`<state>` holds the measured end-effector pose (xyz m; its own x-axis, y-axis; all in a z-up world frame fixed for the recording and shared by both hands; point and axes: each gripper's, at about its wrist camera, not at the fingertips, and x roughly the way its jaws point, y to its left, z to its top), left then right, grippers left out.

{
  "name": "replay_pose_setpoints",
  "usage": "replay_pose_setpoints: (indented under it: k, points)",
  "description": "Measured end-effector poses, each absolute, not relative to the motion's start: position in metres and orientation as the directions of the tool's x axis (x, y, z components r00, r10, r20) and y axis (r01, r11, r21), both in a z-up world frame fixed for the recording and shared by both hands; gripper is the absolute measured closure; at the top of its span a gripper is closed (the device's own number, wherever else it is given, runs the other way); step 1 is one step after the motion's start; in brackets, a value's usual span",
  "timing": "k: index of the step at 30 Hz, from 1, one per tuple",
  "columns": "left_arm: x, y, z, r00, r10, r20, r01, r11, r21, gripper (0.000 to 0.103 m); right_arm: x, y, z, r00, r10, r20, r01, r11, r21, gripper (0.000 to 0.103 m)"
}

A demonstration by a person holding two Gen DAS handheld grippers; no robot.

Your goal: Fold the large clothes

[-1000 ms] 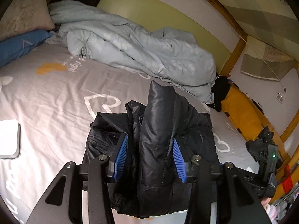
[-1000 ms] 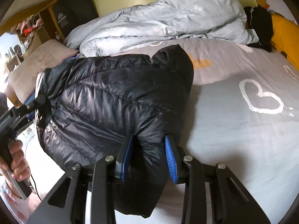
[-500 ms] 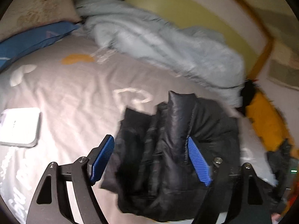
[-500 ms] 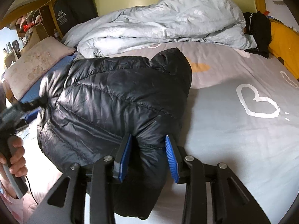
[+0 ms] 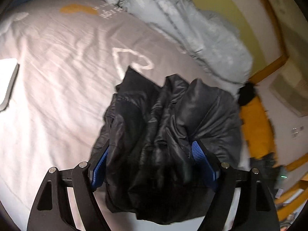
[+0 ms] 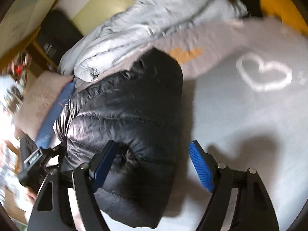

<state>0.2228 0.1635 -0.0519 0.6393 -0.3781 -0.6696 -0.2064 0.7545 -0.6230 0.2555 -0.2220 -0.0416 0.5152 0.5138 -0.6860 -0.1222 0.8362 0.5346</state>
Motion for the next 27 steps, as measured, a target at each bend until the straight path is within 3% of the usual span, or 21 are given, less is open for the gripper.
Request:
replay_pose_setpoints:
  k: [3,5,8,13,15,16,17,19,20,23,27]
  points:
    - [0.218,0.164,-0.040,0.683,-0.414,-0.601,-0.153,0.724,-0.673,0.023,0.262,-0.229,-0.055,0.470,0.559,-0.683,-0.063,0.793,0.606,0.027]
    - [0.215,0.160,-0.033,0.693,-0.419,-0.586,-0.109,0.743,-0.660,0.015,0.263,-0.229,-0.056,0.471,0.563,-0.679,-0.061,0.789,0.612,0.027]
    - [0.223,0.145,-0.033,0.656,-0.428,-0.621,-0.063,0.790,-0.610,0.003,0.262,-0.223,-0.055,0.461,0.582,-0.670,-0.099,0.784,0.613,0.027]
    - [0.236,0.142,-0.062,0.595,-0.401,-0.697,-0.152,0.795,-0.587,0.002,0.262,-0.206,-0.066,0.409,0.620,-0.670,-0.135,0.767,0.627,0.024]
    - [0.238,0.142,-0.072,0.569,-0.422,-0.706,-0.163,0.784,-0.599,0.005,0.261,-0.202,-0.066,0.416,0.605,-0.678,-0.147,0.781,0.607,0.024]
    - [0.239,0.141,-0.074,0.564,-0.427,-0.706,-0.162,0.782,-0.602,0.011,0.261,-0.200,-0.065,0.419,0.602,-0.680,-0.158,0.786,0.598,0.030]
    - [0.239,0.139,-0.074,0.563,-0.428,-0.707,-0.157,0.784,-0.600,0.015,0.261,-0.198,-0.064,0.421,0.601,-0.679,-0.167,0.788,0.593,0.044]
    - [0.239,0.135,-0.071,0.565,-0.416,-0.713,-0.149,0.798,-0.583,0.021,0.259,-0.195,-0.057,0.441,0.582,-0.683,-0.188,0.804,0.564,0.060]
    - [0.237,0.132,-0.068,0.567,-0.414,-0.712,-0.141,0.803,-0.579,0.030,0.258,-0.192,-0.053,0.454,0.573,-0.683,-0.204,0.812,0.546,0.064]
    - [0.234,0.123,-0.053,0.582,-0.427,-0.692,-0.072,0.821,-0.567,0.053,0.255,-0.188,-0.043,0.484,0.546,-0.683,-0.233,0.833,0.501,0.068]
    - [0.233,0.108,-0.037,0.589,-0.441,-0.677,0.025,0.847,-0.530,0.064,0.251,-0.191,-0.032,0.525,0.515,-0.678,-0.256,0.855,0.451,0.069]
